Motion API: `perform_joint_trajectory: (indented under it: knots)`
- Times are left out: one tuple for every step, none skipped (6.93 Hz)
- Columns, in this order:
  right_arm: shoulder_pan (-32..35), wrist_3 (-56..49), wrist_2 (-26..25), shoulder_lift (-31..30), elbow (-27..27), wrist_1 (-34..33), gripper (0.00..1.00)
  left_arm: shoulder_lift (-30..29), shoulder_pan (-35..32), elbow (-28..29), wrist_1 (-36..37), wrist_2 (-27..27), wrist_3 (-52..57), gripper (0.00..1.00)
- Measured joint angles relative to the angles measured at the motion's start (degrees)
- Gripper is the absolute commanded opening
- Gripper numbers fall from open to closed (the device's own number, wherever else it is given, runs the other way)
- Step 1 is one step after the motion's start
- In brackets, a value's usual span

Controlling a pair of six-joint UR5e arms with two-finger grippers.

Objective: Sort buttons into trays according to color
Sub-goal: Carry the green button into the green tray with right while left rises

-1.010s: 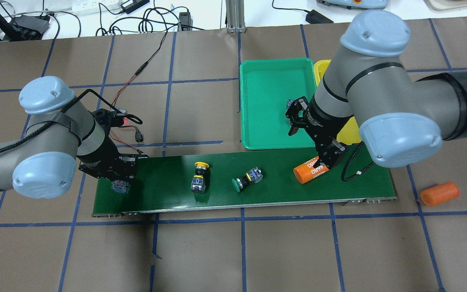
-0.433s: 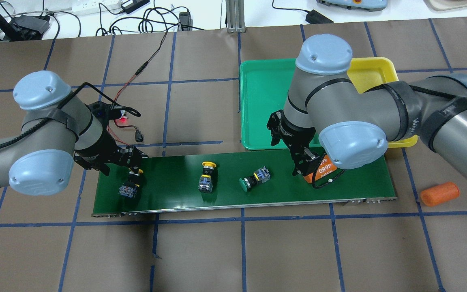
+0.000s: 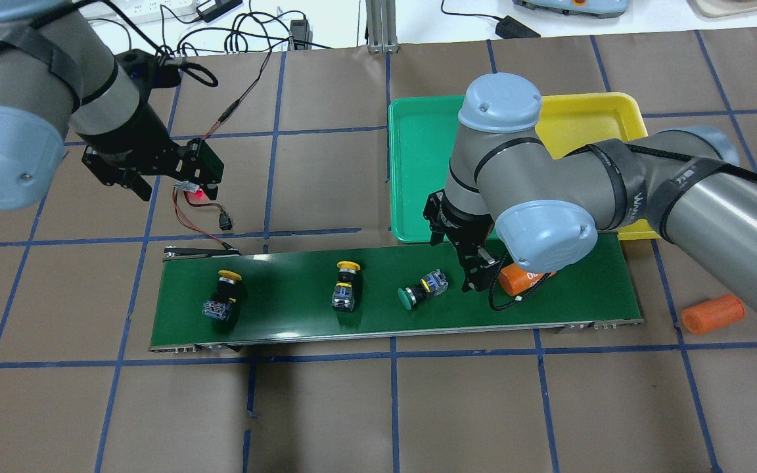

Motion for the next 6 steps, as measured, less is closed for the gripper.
perform_joint_trajectory:
  knots:
    - [0.10,0.00,0.10,1.06,0.26,-0.54,1.00,0.80,-1.90,3.18,-1.93,0.14,-1.63,1.00]
    - [0.13,-0.02,0.12,1.83,0.91,-1.31,1.00,0.90,-2.57,5.13,-2.78,0.46,-2.18,1.00]
    - [0.15,-0.02,0.15,2.54,1.88,-2.89,0.53,-0.38,-2.57,7.29,-3.10,1.15,-2.22,1.00]
    - [0.16,-0.24,0.26,3.79,2.82,-5.56,0.01,-1.97,-2.51,9.74,-3.28,1.40,-2.16,1.00]
    - [0.11,-0.60,0.32,5.20,3.24,-8.34,0.00,-3.41,-2.41,11.88,-3.52,1.55,-2.12,1.00]
    - [-0.10,-0.80,0.38,5.75,3.29,-9.68,0.00,-4.80,-2.30,13.91,-4.30,1.76,-2.18,1.00]
